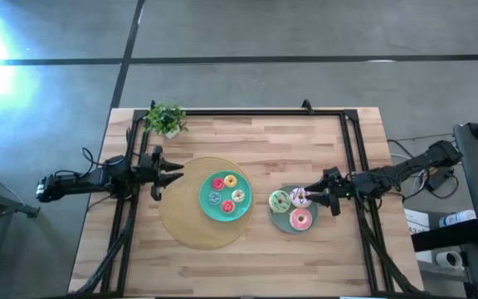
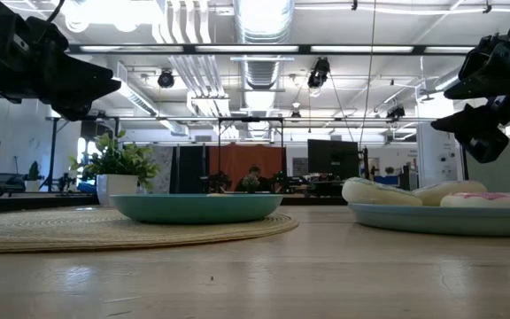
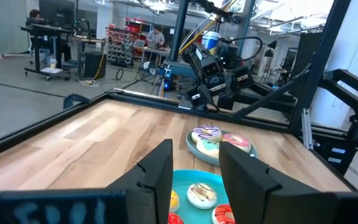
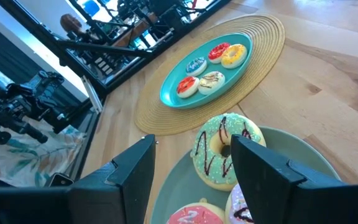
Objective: Pick & Place donuts
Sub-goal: Return to Home Position
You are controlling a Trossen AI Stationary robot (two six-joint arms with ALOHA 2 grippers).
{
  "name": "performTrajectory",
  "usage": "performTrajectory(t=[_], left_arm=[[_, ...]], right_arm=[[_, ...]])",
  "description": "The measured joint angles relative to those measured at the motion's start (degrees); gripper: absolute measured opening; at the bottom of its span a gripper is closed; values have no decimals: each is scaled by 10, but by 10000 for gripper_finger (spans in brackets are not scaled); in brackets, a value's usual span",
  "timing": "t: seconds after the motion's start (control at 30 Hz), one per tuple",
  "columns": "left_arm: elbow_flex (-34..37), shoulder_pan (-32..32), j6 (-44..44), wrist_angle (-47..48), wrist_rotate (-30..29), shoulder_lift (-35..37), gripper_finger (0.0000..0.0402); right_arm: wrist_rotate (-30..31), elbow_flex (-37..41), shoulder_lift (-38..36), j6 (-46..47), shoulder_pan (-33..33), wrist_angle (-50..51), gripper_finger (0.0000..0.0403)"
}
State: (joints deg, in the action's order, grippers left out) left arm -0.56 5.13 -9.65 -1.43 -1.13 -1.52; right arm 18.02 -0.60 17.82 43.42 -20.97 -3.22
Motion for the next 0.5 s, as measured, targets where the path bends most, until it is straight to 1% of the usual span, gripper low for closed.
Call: performTrajectory(t=[0.43,0.5], left_arm=[[0,0,0,0,1,-1,105],[0,0,0,0,1,-1,105]], right_arm=[[-5,0,-1,-8,0,1,201],[4,0,0,-10,0,-4,201]])
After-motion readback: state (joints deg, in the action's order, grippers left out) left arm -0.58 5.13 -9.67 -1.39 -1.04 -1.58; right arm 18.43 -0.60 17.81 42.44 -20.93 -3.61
